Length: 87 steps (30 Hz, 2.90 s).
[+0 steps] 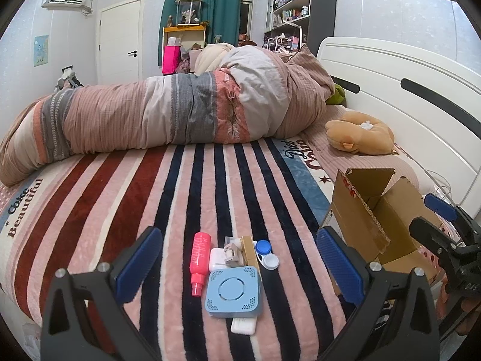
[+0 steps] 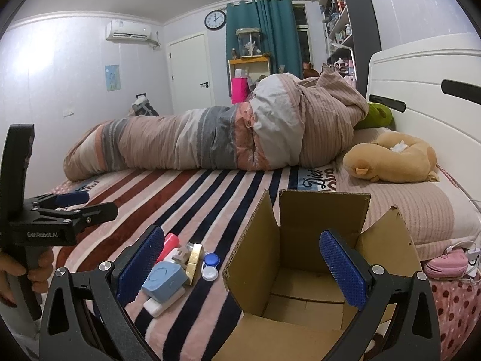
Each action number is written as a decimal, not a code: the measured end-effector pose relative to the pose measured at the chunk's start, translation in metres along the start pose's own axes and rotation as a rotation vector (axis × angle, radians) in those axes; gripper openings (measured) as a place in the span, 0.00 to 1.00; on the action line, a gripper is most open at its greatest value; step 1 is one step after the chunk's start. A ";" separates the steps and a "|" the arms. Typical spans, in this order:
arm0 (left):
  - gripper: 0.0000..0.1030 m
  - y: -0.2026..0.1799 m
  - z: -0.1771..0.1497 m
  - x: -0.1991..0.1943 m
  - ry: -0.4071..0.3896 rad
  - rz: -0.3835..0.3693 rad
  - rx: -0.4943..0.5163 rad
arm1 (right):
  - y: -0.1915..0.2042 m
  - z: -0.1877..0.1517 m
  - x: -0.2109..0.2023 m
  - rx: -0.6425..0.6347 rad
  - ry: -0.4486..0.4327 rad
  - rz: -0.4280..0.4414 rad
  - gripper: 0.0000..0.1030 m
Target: Organize rigid objects
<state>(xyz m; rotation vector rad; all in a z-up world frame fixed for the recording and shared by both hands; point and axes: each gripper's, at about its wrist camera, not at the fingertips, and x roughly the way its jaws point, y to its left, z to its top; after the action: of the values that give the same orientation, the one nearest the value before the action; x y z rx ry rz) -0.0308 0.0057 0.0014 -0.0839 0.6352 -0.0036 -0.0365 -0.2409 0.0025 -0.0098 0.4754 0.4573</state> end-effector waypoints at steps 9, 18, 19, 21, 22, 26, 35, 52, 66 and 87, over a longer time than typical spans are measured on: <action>1.00 -0.004 0.000 -0.005 -0.004 -0.015 0.006 | 0.001 0.000 0.001 -0.016 0.027 0.009 1.00; 1.00 0.000 0.001 -0.007 -0.011 -0.028 0.000 | 0.004 0.001 -0.001 -0.006 0.022 0.024 1.00; 1.00 0.002 0.001 -0.007 -0.013 -0.032 -0.003 | 0.005 0.001 -0.001 -0.009 0.022 0.022 1.00; 1.00 0.008 0.000 -0.007 -0.019 -0.044 -0.010 | 0.007 0.003 -0.002 -0.021 0.017 0.013 1.00; 1.00 0.013 -0.001 -0.007 -0.026 -0.055 -0.015 | 0.012 0.004 -0.003 -0.035 0.008 0.008 0.98; 1.00 0.039 -0.006 -0.006 -0.055 -0.098 -0.024 | 0.039 0.010 0.000 -0.096 0.003 0.041 0.82; 0.99 0.122 -0.034 0.025 -0.014 -0.081 -0.021 | 0.116 -0.022 0.086 -0.141 0.242 0.197 0.74; 0.99 0.182 -0.083 0.064 0.084 -0.130 -0.148 | 0.169 -0.090 0.222 -0.109 0.560 -0.010 0.91; 0.99 0.177 -0.075 0.076 0.138 -0.414 -0.156 | 0.172 -0.085 0.197 -0.205 0.445 0.071 0.81; 0.99 0.164 -0.074 0.085 0.225 -0.510 -0.142 | 0.173 -0.069 0.182 -0.253 0.381 0.098 0.77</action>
<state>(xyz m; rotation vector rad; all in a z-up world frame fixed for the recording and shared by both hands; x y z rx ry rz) -0.0101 0.1608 -0.1209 -0.3853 0.8246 -0.4664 0.0031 -0.0163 -0.1237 -0.3230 0.7919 0.6135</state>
